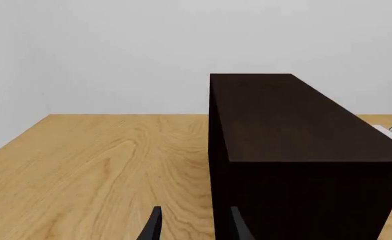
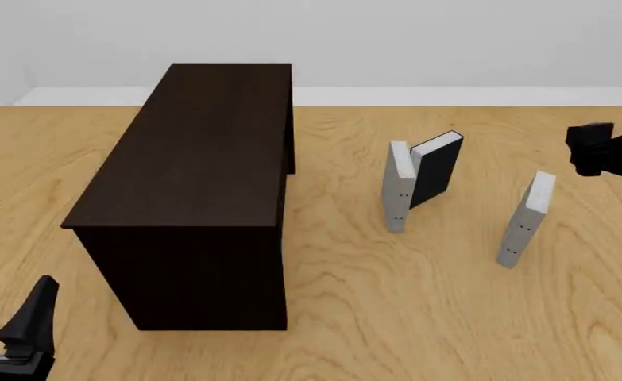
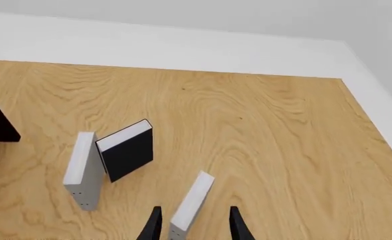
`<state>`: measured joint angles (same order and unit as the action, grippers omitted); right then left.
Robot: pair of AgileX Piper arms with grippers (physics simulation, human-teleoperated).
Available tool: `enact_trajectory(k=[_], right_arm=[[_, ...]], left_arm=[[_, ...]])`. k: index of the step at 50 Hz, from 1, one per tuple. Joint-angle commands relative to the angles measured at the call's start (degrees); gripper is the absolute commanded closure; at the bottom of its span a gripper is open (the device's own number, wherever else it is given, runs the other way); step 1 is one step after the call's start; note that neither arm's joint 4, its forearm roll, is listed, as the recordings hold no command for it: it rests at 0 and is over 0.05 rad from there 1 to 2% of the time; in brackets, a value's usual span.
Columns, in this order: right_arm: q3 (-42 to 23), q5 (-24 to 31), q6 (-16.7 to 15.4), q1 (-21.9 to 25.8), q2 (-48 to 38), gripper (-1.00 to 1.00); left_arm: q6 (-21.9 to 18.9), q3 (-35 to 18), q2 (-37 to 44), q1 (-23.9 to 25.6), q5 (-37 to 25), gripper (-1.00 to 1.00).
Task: Pick up the book on the right and place it under the cabinet shelf.
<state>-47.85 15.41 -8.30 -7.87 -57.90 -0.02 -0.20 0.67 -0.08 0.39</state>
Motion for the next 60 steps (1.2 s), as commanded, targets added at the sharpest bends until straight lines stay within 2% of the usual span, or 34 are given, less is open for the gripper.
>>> enact_trajectory(k=[1,60], right_arm=[[1.6,-3.4,0.4,0.9,-4.0,-1.00],[1.3,-17.6,1.3,-2.2,-27.3,-1.00]], left_arm=[[0.0,0.0,-0.1,0.0,-0.1,-1.00],[0.0,0.0,0.1,-0.1,0.1,-1.00]])
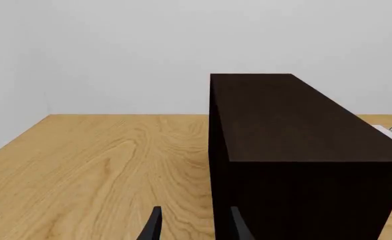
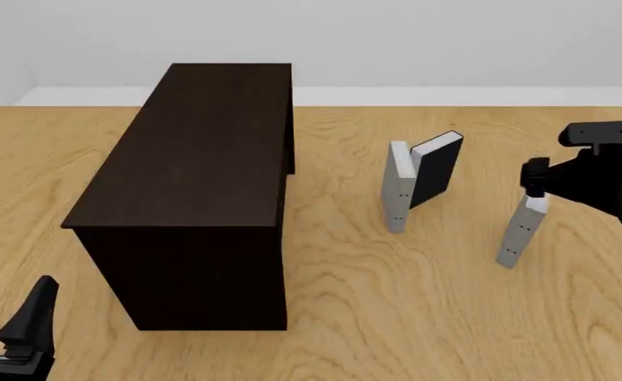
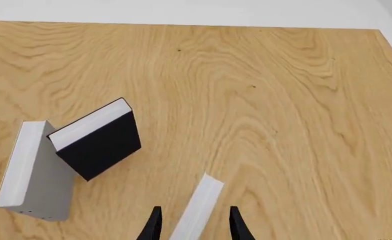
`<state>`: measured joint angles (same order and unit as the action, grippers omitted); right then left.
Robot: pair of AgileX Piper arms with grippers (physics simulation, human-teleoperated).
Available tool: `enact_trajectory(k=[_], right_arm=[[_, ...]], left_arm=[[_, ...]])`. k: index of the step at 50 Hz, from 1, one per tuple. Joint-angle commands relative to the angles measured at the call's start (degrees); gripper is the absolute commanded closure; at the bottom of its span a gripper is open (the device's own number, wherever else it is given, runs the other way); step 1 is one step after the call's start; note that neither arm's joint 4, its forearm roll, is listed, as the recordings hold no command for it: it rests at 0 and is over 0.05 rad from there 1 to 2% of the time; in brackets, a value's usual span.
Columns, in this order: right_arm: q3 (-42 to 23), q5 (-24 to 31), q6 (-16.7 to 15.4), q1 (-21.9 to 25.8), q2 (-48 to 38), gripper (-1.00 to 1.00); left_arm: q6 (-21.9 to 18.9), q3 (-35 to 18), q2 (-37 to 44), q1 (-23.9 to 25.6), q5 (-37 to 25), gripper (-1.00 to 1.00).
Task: Pick up the book on the right and place it under the cabinet shelf.
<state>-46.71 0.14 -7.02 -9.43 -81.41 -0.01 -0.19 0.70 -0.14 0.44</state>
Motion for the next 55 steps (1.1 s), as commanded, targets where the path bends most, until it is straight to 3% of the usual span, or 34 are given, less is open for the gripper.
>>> enact_trajectory(k=[1,45,46,55], right_arm=[[0.3,-2.5,0.0,-0.7,-3.9,-1.00],[1.2,-9.5,0.8,-1.6,-15.2,-1.00],[1.7,-9.7,0.8,-1.9,-14.2,1.00],[1.8,-8.4,0.9,-1.3,-12.1,1.00]], left_arm=[[0.0,0.0,0.0,0.0,0.0,-1.00],[0.0,0.0,0.0,0.0,0.0,-1.00],[0.0,0.0,0.0,0.0,0.0,-1.00],[0.0,0.0,0.0,0.0,0.0,-1.00]])
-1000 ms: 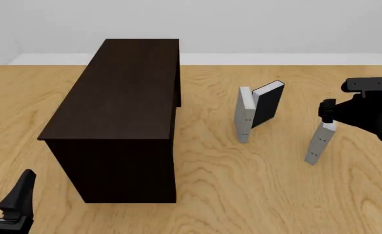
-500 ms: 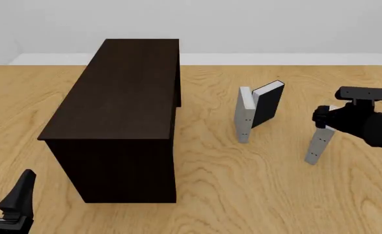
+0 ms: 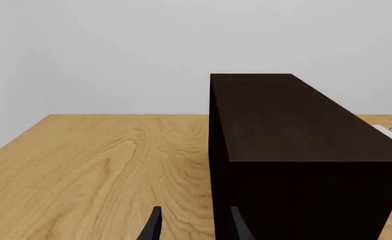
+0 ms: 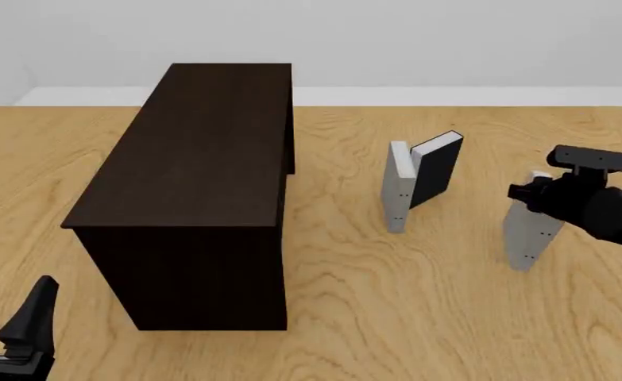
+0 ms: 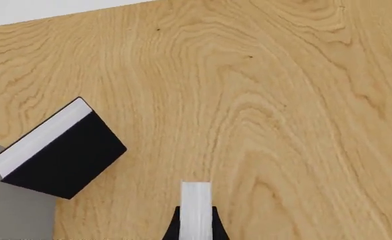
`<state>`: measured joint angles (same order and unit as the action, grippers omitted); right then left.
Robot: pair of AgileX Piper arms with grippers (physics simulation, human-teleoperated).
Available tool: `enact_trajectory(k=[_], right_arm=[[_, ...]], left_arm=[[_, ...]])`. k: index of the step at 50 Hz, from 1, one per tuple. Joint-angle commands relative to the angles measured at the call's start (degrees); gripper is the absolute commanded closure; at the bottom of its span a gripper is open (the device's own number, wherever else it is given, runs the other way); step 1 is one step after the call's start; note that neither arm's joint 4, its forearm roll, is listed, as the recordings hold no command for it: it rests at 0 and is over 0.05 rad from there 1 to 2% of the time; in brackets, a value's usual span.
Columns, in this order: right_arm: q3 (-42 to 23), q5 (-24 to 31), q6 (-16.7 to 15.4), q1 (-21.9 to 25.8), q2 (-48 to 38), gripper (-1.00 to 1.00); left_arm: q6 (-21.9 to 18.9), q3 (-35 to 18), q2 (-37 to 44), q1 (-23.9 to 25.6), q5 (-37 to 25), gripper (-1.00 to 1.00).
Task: Pick up the book on the right and place it under the cabinet shelf.
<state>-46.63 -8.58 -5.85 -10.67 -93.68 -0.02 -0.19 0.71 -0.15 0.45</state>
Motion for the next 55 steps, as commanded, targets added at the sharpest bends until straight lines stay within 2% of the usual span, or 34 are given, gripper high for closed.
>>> enact_trajectory(k=[1,16,25,28,29,34,39,42,47,49,55], right_arm=[[1.7,0.3,-0.3,-0.1,0.2,1.00],[3.9,3.5,0.0,-0.1,10.0,1.00],[5.2,6.7,1.6,1.7,18.1,1.00],[5.3,7.3,3.1,2.9,19.4,1.00],[5.3,7.8,4.7,4.0,19.9,1.00],[6.4,8.4,8.0,5.5,23.7,1.00],[8.3,8.7,12.6,8.2,28.0,1.00],[10.0,7.9,17.2,10.9,29.8,1.00],[11.5,6.7,21.4,13.3,30.7,1.00],[12.5,6.2,24.1,15.3,31.7,1.00],[14.6,5.4,27.7,18.3,34.1,1.00]], left_arm=[[0.0,0.0,0.0,0.0,0.0,-1.00],[0.0,0.0,0.0,0.0,0.0,-1.00],[0.0,0.0,0.0,0.0,0.0,-1.00],[0.0,0.0,0.0,0.0,0.0,-1.00],[0.0,0.0,0.0,0.0,0.0,-1.00],[0.0,0.0,0.0,0.0,0.0,-1.00],[0.0,0.0,0.0,0.0,0.0,-1.00],[0.0,0.0,0.0,0.0,0.0,-1.00],[0.0,0.0,0.0,0.0,0.0,-1.00],[0.0,0.0,0.0,0.0,0.0,-1.00],[0.1,-0.2,-0.3,-0.1,-0.5,-1.00]])
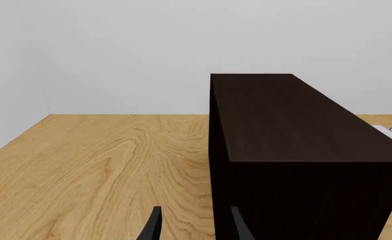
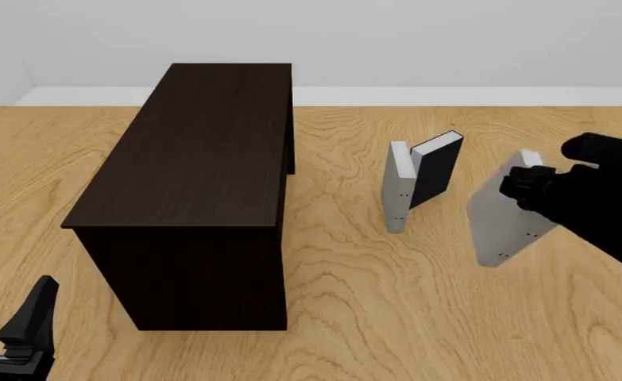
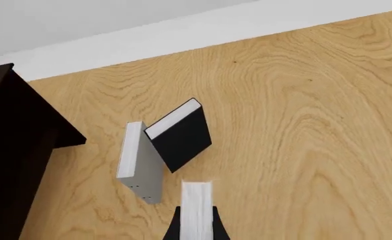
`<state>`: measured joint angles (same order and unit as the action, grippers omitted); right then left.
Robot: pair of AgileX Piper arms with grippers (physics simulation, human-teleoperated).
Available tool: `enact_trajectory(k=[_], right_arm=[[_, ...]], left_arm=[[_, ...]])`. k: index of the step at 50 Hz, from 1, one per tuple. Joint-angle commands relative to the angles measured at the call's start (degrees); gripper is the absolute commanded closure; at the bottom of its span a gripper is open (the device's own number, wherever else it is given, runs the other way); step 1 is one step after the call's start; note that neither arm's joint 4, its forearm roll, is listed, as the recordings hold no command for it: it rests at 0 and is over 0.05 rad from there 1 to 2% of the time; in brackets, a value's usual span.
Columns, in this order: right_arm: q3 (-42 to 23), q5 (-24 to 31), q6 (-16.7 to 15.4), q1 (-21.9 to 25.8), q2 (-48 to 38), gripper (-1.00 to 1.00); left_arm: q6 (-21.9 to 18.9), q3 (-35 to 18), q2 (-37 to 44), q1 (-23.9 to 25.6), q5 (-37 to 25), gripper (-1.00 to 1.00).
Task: Pick up the book on the right and place it under the cabinet shelf.
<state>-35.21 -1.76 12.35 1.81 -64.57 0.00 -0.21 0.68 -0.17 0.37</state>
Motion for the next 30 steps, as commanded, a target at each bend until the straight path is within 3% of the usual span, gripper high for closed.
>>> enact_trajectory(k=[1,6,8,22,30], right_arm=[[3.4,-1.5,9.8,6.0,5.2,1.00],[5.3,-3.1,13.3,8.4,6.3,1.00],[5.3,-3.4,13.2,8.1,6.2,1.00],[10.6,-9.3,22.9,15.0,7.9,1.00],[11.2,-11.8,24.1,17.1,6.2,1.00]], left_arm=[[0.1,-0.1,-0.2,-0.1,-0.3,-1.00],[0.1,0.0,-0.2,-0.1,-0.2,-1.00],[0.1,-0.1,-0.2,-0.1,-0.3,-1.00],[0.1,-0.2,-0.2,-0.1,-0.4,-1.00],[0.1,-0.1,-0.1,-0.1,-0.3,-1.00]])
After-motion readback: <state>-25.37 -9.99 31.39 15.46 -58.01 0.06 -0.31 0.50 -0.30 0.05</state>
